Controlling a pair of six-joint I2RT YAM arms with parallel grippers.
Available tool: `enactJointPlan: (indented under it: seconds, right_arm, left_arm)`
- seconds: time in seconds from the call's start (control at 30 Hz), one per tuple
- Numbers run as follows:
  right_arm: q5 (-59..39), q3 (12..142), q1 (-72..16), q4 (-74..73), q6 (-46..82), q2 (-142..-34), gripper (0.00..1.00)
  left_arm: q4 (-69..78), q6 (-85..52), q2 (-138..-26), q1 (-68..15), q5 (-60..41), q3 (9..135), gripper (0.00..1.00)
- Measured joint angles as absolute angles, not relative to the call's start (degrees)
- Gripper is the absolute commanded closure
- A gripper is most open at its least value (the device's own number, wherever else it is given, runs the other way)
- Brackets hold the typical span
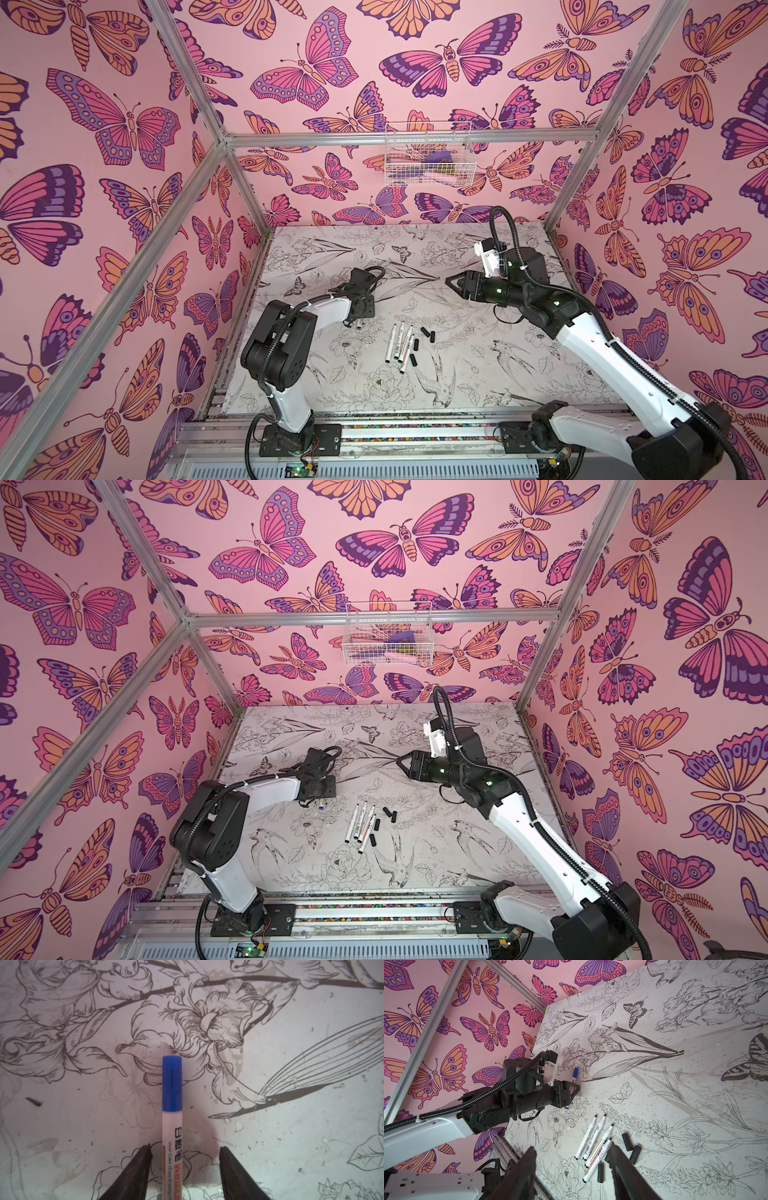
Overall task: Insert the pens into the pen caps
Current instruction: 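Lower the capped marker to the table and release it with the left gripper, then move the left gripper over the white markers and grasp one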
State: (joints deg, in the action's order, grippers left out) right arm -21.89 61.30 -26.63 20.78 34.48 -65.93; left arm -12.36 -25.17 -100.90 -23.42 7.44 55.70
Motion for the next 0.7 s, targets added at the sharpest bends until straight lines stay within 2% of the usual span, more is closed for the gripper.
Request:
enactJointPlan:
  seconds: [0.37,0.6,0.7]
  right_arm:
    - [-21.87,60.75,-26.63,20.75,34.46,-66.0,0.43]
    - [-21.87,60.69,-26.63,20.75,34.46,-66.48,0.43]
    - [-21.87,60.58,-26.63,20.73,34.46,-66.63,0.44]
  left_arm:
    - [-13.43,-24.77,-84.97,-24.69,5.19,48.18,0.34]
    - [-13.5,-24.71,-81.49,-33.61,1.58,44.84,0.33]
    - [-13.76,-24.64,-82.91,-37.87,-0.23,44.38,0.37]
